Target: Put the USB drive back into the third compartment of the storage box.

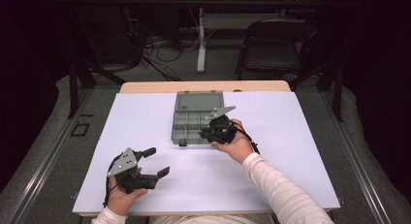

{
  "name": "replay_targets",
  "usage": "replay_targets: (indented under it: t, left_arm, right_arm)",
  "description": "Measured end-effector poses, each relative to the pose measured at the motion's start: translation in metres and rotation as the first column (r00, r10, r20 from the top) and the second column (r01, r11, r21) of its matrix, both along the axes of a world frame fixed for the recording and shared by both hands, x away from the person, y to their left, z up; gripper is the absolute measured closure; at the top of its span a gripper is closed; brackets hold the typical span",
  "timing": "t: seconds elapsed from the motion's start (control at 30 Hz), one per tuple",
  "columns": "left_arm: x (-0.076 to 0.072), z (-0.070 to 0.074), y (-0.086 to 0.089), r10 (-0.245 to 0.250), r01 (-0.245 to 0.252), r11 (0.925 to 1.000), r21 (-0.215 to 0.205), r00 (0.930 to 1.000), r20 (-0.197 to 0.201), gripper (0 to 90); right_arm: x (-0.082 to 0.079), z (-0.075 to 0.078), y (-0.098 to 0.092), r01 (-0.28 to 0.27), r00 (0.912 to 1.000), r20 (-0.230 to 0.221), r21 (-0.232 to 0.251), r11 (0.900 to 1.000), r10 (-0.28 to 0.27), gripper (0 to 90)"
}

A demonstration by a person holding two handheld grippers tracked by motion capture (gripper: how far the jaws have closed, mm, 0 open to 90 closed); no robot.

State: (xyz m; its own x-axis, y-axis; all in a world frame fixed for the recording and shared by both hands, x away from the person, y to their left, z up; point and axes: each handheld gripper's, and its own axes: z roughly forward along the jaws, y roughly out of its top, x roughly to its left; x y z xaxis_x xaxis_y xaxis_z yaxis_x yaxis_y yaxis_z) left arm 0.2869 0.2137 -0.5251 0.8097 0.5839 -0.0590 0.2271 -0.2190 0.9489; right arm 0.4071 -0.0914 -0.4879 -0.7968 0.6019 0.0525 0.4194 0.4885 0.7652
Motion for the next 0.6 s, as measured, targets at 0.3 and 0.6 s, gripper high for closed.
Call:
replay_targets:
  t: [0.3,0.6]
  left_arm:
    - [0.000,0.000,0.000,0.000,0.000,1.0000,0.002,1.0000,0.000,14.9]
    - [0.000,0.000,0.000,0.001,-0.001,1.0000,0.003,1.0000,0.000,14.9]
  right_arm:
    - [0.010,0.004,-0.002,0.027,0.9996,0.005,-0.001,1.000,-0.027,79.1]
    - [0.021,0.006,-0.002,0.061,0.9981,0.005,-0.006,0.998,-0.061,79.1]
